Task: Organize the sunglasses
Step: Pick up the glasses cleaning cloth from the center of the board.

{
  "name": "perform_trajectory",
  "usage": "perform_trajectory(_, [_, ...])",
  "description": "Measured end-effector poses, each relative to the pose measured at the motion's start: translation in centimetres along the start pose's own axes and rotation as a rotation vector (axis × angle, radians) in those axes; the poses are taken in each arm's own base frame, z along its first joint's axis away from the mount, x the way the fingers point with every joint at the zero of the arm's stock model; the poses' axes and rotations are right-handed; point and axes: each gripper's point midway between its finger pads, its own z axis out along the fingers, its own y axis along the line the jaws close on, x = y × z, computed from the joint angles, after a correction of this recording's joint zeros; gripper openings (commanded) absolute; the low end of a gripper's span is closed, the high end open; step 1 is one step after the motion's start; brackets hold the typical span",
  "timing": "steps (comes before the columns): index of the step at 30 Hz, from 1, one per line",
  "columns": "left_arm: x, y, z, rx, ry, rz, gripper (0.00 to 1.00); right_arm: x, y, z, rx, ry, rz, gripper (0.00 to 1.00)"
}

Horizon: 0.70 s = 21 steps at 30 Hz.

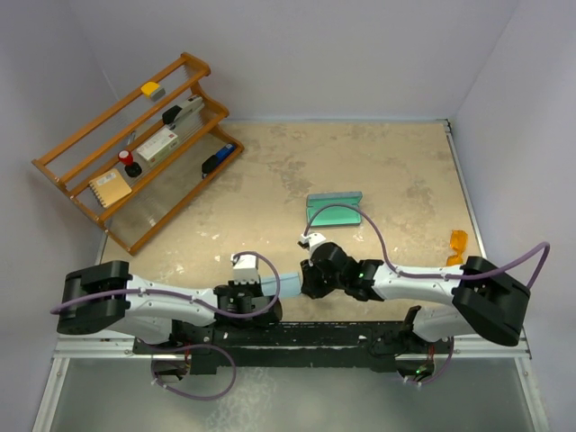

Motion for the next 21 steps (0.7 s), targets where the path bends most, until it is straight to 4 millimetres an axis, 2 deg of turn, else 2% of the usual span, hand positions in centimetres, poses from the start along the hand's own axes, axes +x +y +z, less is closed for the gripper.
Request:
perform_trajectory(9, [0.1, 0.0, -0.2, 0.028, 0.007, 0.004, 0.0, -0.1, -0.3, 0.7, 0.036, 0.013, 0.045, 0.32])
perform_trajectory(21, [0.2, -0.4, -0.1, 0.052, 0.006, 0.004, 0.0, -0.3, 0.8, 1.3, 0.03, 0.023, 0.054, 0.3])
